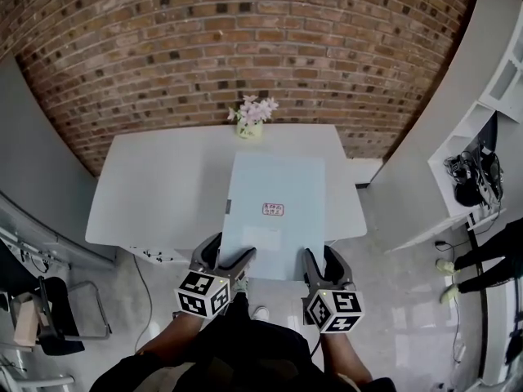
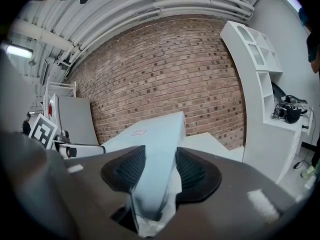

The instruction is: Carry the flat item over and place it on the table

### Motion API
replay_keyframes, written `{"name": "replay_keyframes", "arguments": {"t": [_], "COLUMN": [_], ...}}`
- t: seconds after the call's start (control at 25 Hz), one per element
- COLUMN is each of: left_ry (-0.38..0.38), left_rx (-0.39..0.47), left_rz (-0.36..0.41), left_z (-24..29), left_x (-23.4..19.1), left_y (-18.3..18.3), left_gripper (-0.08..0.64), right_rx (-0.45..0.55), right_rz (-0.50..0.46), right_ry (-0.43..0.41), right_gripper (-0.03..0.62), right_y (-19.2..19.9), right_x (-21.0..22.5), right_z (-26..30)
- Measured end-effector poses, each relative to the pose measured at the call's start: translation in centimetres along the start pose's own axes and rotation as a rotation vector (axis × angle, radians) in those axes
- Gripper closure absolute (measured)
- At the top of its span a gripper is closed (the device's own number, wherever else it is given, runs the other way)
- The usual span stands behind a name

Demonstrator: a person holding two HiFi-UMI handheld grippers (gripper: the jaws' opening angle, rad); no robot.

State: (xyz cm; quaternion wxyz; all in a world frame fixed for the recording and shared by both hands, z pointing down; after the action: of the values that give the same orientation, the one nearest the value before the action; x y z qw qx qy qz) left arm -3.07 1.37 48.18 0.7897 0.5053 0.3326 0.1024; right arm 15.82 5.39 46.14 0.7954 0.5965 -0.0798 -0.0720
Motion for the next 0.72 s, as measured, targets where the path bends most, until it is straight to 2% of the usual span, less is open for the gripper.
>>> {"name": "replay_keyframes", "arguments": {"t": [0.32,0.72], "left_ry": [0.051,0.059], "left_rx": [-0.052,-0.137], "left_rz": [-0.054,-0.133], "left_z": [5.4,13.8], "left_x": [-2.3,-8.8], "left_y": [-0.3,-1.5], "left_gripper": [0.183,0.183], "right_rx": [-0.077,-0.199], "right_rz": [-0.002,-0.014], "right_ry": [0.055,0.075], "right_gripper": [0.394,0.394], "right_y": [-0.1,0.0], "right_x": [2.2,4.5], "right_z": [4.3,14.6]}}
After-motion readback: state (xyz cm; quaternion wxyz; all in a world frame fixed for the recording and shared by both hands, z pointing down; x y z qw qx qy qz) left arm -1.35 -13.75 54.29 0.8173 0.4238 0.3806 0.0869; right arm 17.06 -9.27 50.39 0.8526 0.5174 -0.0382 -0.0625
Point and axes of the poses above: the fingertips, and each gripper's own axes: z forward along the fingers, x to its right, y out of its underside, the point moved 1 cm from there along -z, backward along the fingers, and after that the axes turned 9 degrees about -z, right-handed, at the moved point
